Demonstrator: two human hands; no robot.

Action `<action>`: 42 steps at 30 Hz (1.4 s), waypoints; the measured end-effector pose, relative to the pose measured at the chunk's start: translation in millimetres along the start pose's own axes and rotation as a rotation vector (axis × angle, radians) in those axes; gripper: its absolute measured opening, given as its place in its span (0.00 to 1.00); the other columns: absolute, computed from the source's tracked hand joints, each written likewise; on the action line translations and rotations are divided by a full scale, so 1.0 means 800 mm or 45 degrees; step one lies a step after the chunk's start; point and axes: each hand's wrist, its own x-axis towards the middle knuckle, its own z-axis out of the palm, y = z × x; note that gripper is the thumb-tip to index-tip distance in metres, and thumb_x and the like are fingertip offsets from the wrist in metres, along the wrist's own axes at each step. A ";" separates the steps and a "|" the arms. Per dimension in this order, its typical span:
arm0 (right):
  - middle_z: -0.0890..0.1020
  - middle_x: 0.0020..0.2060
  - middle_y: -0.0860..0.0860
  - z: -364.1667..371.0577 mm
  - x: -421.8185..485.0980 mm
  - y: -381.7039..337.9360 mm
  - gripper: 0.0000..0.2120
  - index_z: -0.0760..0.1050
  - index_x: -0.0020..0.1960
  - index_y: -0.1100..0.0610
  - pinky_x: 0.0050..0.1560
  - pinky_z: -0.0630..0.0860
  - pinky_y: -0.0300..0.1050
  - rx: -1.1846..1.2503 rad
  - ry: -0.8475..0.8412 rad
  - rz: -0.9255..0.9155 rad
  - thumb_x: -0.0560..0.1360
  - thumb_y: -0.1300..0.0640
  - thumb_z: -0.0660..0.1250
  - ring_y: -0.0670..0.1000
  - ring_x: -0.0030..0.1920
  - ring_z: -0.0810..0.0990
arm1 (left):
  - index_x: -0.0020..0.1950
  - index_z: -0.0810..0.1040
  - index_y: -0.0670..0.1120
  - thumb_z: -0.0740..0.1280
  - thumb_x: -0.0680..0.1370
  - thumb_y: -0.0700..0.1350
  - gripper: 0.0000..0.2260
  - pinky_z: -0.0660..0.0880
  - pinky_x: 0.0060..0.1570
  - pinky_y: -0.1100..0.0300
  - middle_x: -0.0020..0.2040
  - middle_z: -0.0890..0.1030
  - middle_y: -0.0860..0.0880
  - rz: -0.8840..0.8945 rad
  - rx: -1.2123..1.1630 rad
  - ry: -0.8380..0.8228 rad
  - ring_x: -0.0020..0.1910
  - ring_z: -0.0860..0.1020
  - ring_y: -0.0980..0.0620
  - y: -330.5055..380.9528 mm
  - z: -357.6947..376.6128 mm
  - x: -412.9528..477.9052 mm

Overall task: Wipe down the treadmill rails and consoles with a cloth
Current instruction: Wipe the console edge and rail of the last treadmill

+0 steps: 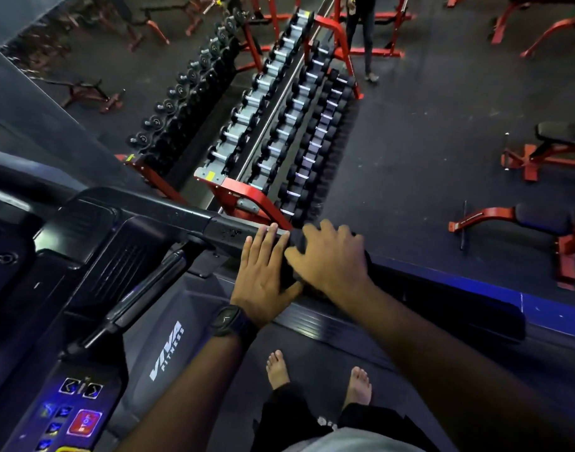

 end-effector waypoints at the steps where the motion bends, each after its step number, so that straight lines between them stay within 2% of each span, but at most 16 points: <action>1: 0.78 0.60 0.54 -0.003 0.010 0.001 0.27 0.75 0.64 0.50 0.56 0.73 0.57 0.068 -0.075 0.037 0.78 0.33 0.53 0.61 0.59 0.76 | 0.78 0.61 0.44 0.64 0.72 0.64 0.40 0.44 0.78 0.47 0.79 0.60 0.42 0.000 0.003 0.008 0.80 0.53 0.44 -0.001 0.000 -0.001; 3: 0.78 0.60 0.54 -0.001 0.010 -0.002 0.27 0.76 0.63 0.51 0.56 0.72 0.57 0.049 -0.030 0.048 0.78 0.33 0.53 0.60 0.58 0.76 | 0.78 0.62 0.44 0.65 0.73 0.64 0.39 0.41 0.78 0.50 0.79 0.61 0.41 0.014 0.009 0.028 0.80 0.54 0.44 -0.002 -0.001 -0.001; 5: 0.79 0.58 0.53 0.009 -0.004 -0.011 0.27 0.77 0.62 0.51 0.53 0.71 0.56 -0.104 0.169 0.013 0.77 0.34 0.53 0.59 0.55 0.77 | 0.77 0.64 0.44 0.65 0.72 0.63 0.38 0.42 0.78 0.48 0.78 0.62 0.41 0.023 0.014 0.042 0.79 0.54 0.44 -0.009 -0.001 -0.001; 6: 0.79 0.57 0.52 0.011 -0.011 -0.015 0.27 0.77 0.62 0.51 0.53 0.71 0.56 -0.136 0.203 -0.006 0.76 0.34 0.53 0.59 0.55 0.77 | 0.77 0.64 0.44 0.66 0.72 0.63 0.38 0.43 0.78 0.47 0.78 0.63 0.41 0.021 0.020 0.044 0.79 0.54 0.43 -0.011 -0.001 -0.001; 10: 0.78 0.59 0.53 0.006 0.012 -0.023 0.27 0.75 0.65 0.50 0.54 0.70 0.57 -0.022 0.070 0.075 0.77 0.33 0.53 0.59 0.57 0.76 | 0.77 0.64 0.47 0.68 0.73 0.61 0.36 0.42 0.78 0.46 0.78 0.64 0.43 0.009 0.048 0.055 0.80 0.55 0.44 -0.021 -0.004 -0.002; 15: 0.81 0.50 0.53 0.025 -0.007 -0.039 0.25 0.80 0.58 0.52 0.49 0.72 0.54 -0.182 0.278 0.009 0.73 0.37 0.57 0.59 0.49 0.78 | 0.79 0.60 0.47 0.68 0.71 0.63 0.42 0.39 0.78 0.45 0.80 0.56 0.43 -0.110 -0.053 0.118 0.81 0.48 0.43 -0.032 -0.004 -0.007; 19: 0.79 0.54 0.53 0.013 0.020 -0.043 0.25 0.77 0.60 0.51 0.50 0.72 0.55 -0.048 0.117 0.070 0.75 0.35 0.56 0.59 0.52 0.77 | 0.80 0.56 0.45 0.73 0.69 0.61 0.46 0.41 0.77 0.46 0.81 0.50 0.42 -0.198 -0.138 0.129 0.81 0.43 0.45 -0.039 -0.003 -0.007; 21: 0.80 0.54 0.52 0.016 0.013 -0.049 0.25 0.77 0.60 0.51 0.50 0.72 0.55 -0.086 0.172 0.041 0.75 0.36 0.56 0.58 0.52 0.77 | 0.80 0.56 0.44 0.75 0.69 0.61 0.47 0.43 0.77 0.45 0.81 0.49 0.42 -0.195 -0.151 0.139 0.81 0.43 0.45 -0.044 -0.004 -0.007; 24: 0.81 0.54 0.53 0.025 -0.002 -0.060 0.27 0.78 0.63 0.52 0.51 0.72 0.55 -0.224 0.253 -0.039 0.74 0.36 0.56 0.59 0.51 0.78 | 0.80 0.55 0.43 0.73 0.70 0.61 0.47 0.49 0.77 0.43 0.81 0.50 0.41 -0.159 -0.144 0.124 0.81 0.45 0.42 -0.049 -0.005 -0.007; 28: 0.80 0.58 0.54 0.013 0.027 -0.065 0.26 0.77 0.63 0.52 0.52 0.72 0.56 -0.101 0.094 0.020 0.77 0.36 0.55 0.60 0.55 0.77 | 0.81 0.52 0.43 0.70 0.72 0.63 0.47 0.51 0.77 0.43 0.82 0.47 0.41 -0.161 -0.029 0.027 0.81 0.44 0.43 -0.055 -0.006 -0.008; 31: 0.80 0.56 0.53 0.021 0.011 -0.076 0.26 0.77 0.64 0.52 0.52 0.71 0.55 -0.215 0.199 -0.023 0.76 0.37 0.56 0.59 0.54 0.77 | 0.81 0.52 0.43 0.66 0.72 0.65 0.46 0.53 0.77 0.43 0.82 0.48 0.41 -0.161 -0.054 0.034 0.81 0.45 0.42 -0.059 -0.010 -0.008; 33: 0.80 0.57 0.53 0.020 0.010 -0.080 0.27 0.76 0.65 0.52 0.52 0.72 0.56 -0.206 0.175 -0.039 0.76 0.37 0.56 0.59 0.55 0.77 | 0.81 0.52 0.43 0.64 0.72 0.66 0.45 0.52 0.77 0.44 0.82 0.47 0.41 -0.157 -0.065 0.026 0.81 0.44 0.43 -0.061 -0.013 -0.004; 37: 0.78 0.59 0.55 0.007 0.055 -0.085 0.28 0.75 0.64 0.51 0.55 0.72 0.57 0.009 -0.085 0.081 0.78 0.33 0.52 0.60 0.59 0.76 | 0.81 0.52 0.43 0.63 0.73 0.66 0.45 0.44 0.78 0.51 0.81 0.45 0.42 -0.164 -0.040 -0.005 0.81 0.42 0.45 -0.063 -0.017 -0.005; 39: 0.79 0.60 0.54 0.014 0.046 -0.092 0.28 0.75 0.65 0.51 0.55 0.71 0.57 -0.012 -0.014 0.105 0.78 0.34 0.53 0.60 0.58 0.76 | 0.81 0.53 0.42 0.63 0.73 0.66 0.45 0.42 0.78 0.54 0.81 0.46 0.41 -0.160 -0.057 0.014 0.81 0.43 0.44 -0.065 -0.018 -0.006; 42: 0.80 0.56 0.54 0.030 0.007 -0.102 0.27 0.76 0.64 0.52 0.51 0.71 0.57 -0.233 0.171 0.012 0.76 0.36 0.55 0.60 0.53 0.76 | 0.80 0.56 0.38 0.62 0.74 0.64 0.44 0.48 0.79 0.47 0.81 0.50 0.39 -0.109 0.002 -0.022 0.81 0.45 0.41 -0.070 -0.018 -0.003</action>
